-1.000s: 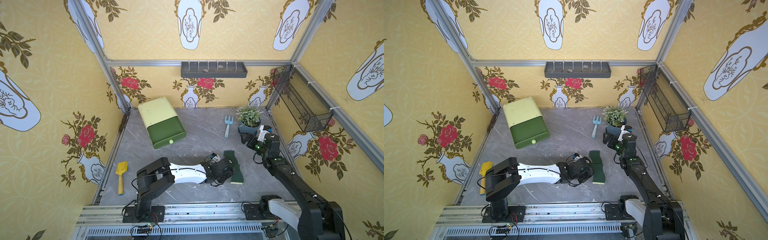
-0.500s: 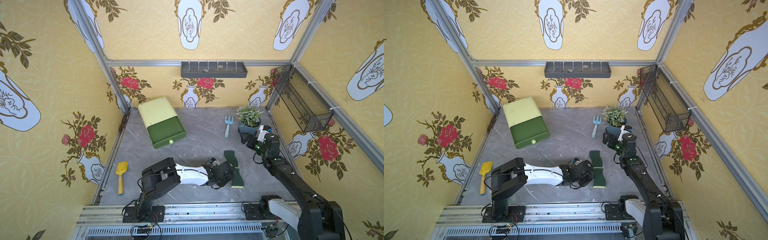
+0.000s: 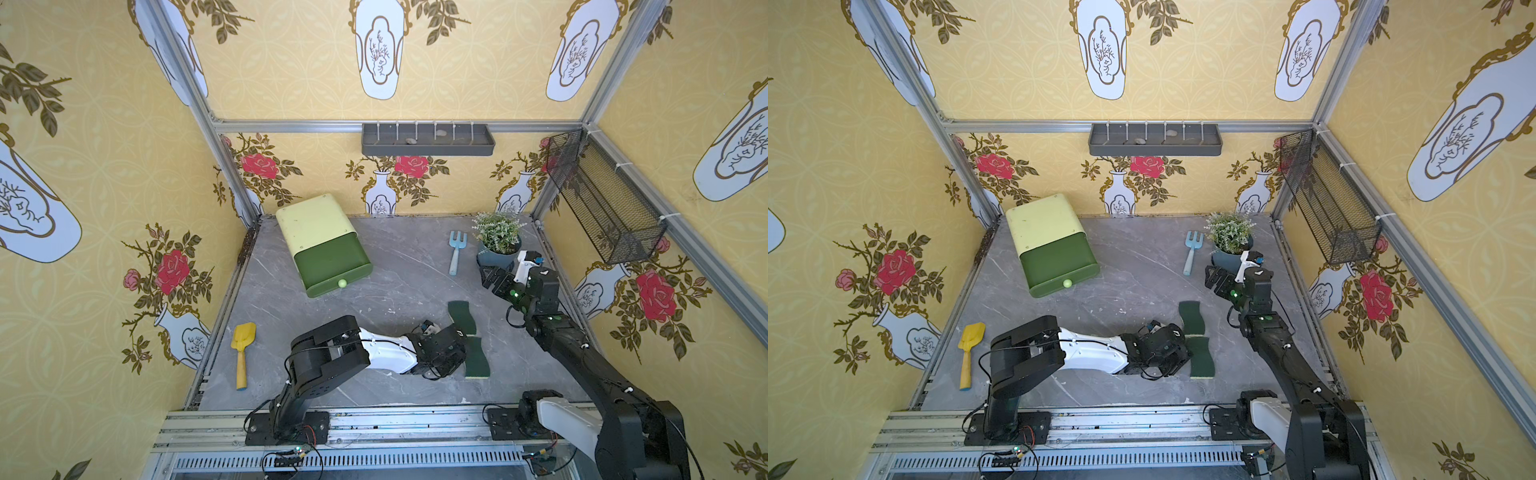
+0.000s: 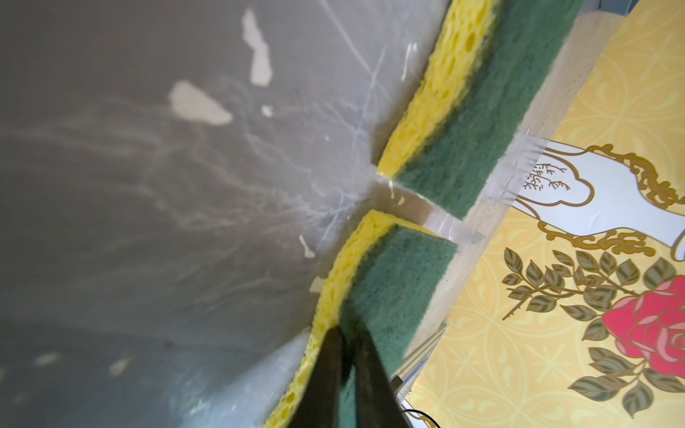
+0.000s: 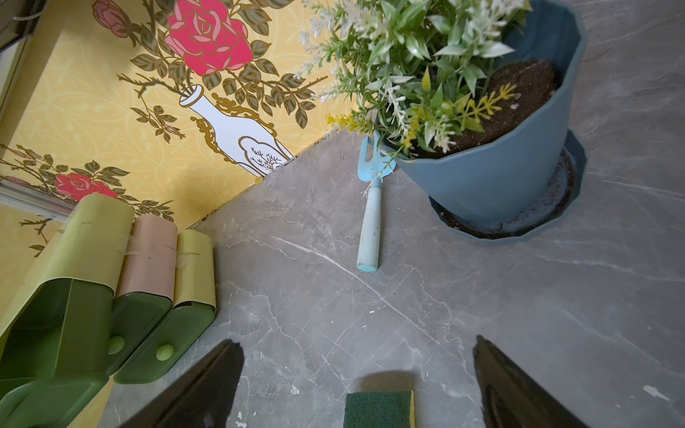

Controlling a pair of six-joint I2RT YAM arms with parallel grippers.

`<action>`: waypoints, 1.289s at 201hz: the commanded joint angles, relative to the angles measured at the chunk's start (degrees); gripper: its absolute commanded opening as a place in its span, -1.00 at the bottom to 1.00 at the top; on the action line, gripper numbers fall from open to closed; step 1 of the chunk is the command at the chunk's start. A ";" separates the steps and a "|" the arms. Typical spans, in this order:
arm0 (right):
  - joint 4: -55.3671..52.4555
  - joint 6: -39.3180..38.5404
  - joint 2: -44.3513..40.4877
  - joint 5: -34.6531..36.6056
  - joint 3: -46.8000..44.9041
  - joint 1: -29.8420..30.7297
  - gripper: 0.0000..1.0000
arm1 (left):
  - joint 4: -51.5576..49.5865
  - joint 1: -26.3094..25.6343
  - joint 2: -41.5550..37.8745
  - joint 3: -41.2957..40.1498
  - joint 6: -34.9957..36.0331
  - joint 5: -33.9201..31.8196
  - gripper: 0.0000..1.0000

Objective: Take the sponge out of the drawer
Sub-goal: Place the sponge at the center of the board.

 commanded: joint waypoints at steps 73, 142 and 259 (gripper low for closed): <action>3.01 0.16 0.51 -0.32 -0.01 -0.01 0.99 | -14.29 -0.24 -9.75 -1.11 6.43 -10.19 0.29; 4.84 0.09 2.67 -2.77 -0.08 0.07 0.99 | -39.29 -0.55 -17.94 5.12 11.13 -26.78 0.46; 9.36 -8.48 7.76 3.16 0.92 12.35 0.99 | -72.42 2.53 -23.07 12.98 9.39 -44.88 1.00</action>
